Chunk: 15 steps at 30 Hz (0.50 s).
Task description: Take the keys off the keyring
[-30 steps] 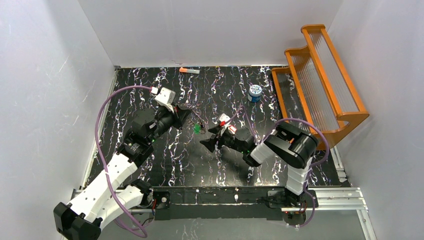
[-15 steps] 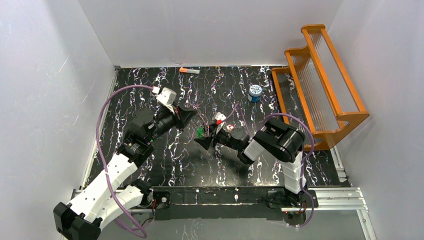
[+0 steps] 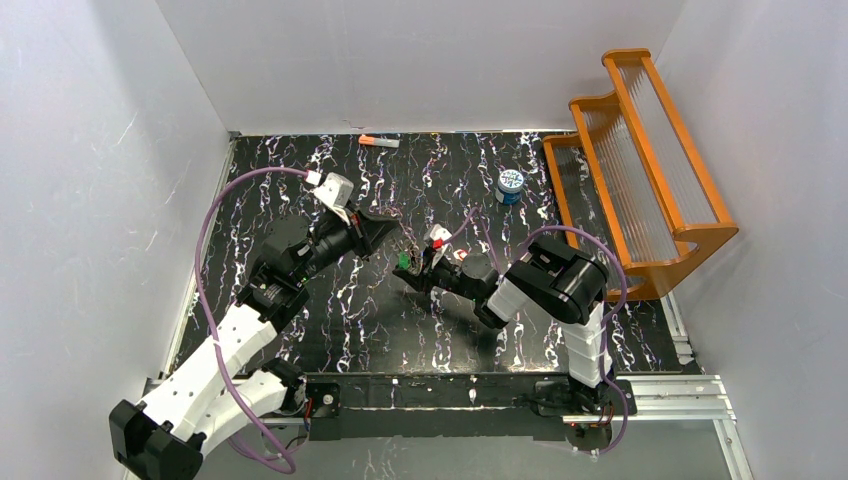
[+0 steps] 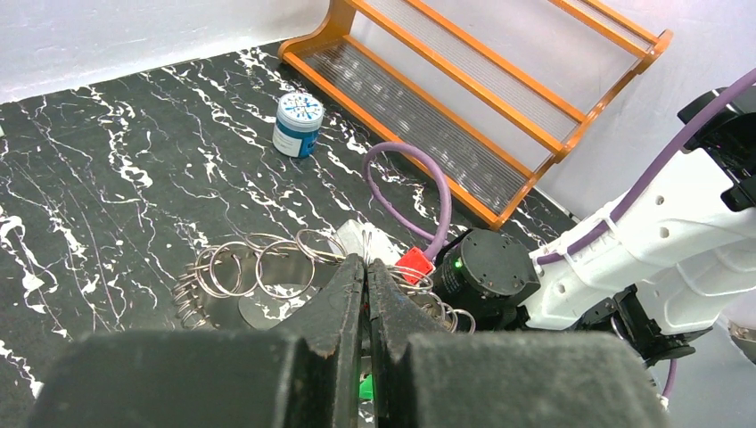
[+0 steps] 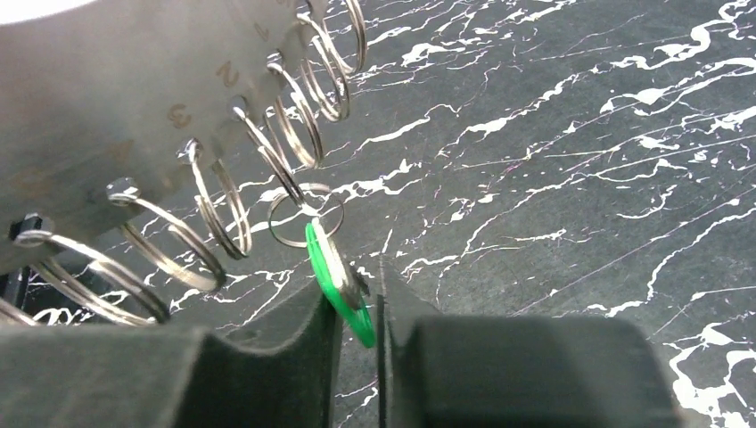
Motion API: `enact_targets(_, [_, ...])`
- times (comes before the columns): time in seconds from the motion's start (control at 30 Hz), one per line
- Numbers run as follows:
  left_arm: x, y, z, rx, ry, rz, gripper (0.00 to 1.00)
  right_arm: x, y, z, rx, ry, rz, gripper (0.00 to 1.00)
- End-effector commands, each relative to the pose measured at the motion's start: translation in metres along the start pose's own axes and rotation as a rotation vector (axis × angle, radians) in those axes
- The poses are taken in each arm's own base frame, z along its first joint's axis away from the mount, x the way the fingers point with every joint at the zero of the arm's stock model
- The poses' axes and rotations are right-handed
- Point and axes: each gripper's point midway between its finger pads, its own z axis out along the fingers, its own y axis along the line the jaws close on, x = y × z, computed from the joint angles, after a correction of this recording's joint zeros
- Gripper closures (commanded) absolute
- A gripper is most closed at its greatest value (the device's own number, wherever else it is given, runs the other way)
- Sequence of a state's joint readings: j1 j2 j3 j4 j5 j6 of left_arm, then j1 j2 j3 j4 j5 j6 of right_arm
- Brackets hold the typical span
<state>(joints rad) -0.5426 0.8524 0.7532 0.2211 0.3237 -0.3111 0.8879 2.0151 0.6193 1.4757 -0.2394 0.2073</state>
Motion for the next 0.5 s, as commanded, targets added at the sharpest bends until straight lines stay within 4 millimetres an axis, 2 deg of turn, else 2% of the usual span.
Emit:
enact_targets(0.0, [-0.025,-0.007,-0.001,0.025,-0.074,0.022,1.00,-0.044,0.010,0.006,-0.045,-0.168,-0.065,0.81])
enact_targets(0.03, [-0.025,-0.005,-0.001,0.018,-0.073,0.024,1.00,-0.044,0.010,0.005,-0.044,-0.165,-0.064,0.88])
enact_targets(0.13, [-0.025,0.001,-0.002,-0.016,-0.071,0.033,1.00,-0.040,0.011,0.001,-0.040,-0.151,-0.058,0.99])
enact_targets(0.3, [-0.022,0.019,-0.005,-0.099,-0.064,0.047,1.00,-0.029,0.011,-0.012,-0.021,-0.074,-0.047,0.99])
enact_targets(0.47, [-0.014,0.033,-0.005,-0.163,-0.047,0.039,0.98,-0.011,0.012,-0.031,0.002,0.078,-0.038,0.99])
